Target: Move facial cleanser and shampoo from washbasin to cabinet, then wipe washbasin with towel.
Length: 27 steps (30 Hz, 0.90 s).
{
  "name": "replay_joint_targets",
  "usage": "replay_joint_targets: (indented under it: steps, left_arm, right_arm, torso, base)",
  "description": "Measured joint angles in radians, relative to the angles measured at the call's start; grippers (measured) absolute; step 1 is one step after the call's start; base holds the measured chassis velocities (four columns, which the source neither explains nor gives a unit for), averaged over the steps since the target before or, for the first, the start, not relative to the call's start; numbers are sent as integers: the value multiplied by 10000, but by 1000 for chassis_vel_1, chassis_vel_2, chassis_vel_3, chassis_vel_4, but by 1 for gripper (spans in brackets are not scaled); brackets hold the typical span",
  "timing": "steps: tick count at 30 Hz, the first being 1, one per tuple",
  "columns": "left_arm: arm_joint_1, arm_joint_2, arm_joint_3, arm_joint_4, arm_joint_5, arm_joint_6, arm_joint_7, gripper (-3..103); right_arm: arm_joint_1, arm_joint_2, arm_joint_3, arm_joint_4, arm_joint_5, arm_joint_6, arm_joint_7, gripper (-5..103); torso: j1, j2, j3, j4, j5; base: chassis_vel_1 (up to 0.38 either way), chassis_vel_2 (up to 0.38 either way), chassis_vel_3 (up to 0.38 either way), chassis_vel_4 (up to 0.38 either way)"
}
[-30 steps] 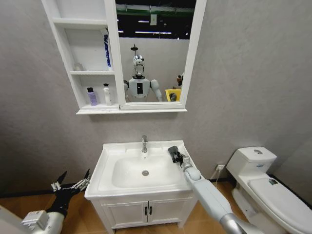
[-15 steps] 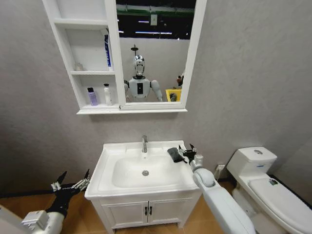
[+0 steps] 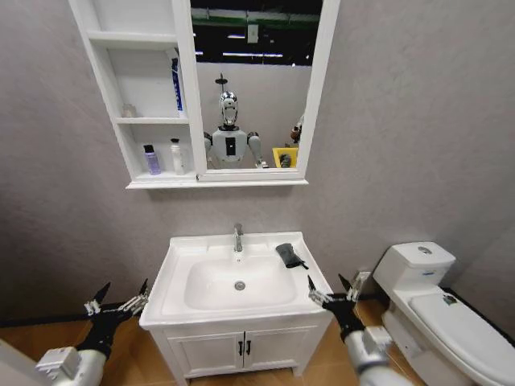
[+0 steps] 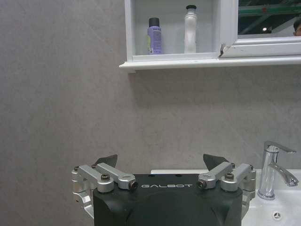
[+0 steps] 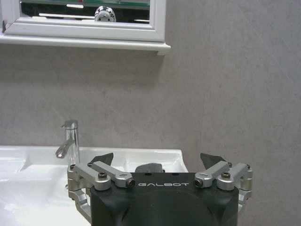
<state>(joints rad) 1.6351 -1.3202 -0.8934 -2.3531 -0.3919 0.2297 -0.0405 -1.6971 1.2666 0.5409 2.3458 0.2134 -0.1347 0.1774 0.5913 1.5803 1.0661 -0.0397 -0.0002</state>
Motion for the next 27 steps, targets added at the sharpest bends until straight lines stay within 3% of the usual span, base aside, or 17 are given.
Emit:
replay_joint_targets:
  steps: [10,27]
  left_arm:
    - [0,0,0,0,0,0,0,100]
    - [0,0,0,0,0,0,0,100]
  right_arm:
    - [-994,199,602,720,-65,321,-56,100]
    - [-1013,257,819,513,-6,575,-202,100]
  torso:
    - [3,0,1,0,1]
    - [3,-1,2,1,2]
  base:
    - [0,0,0,0]
    - [0,0,0,0]
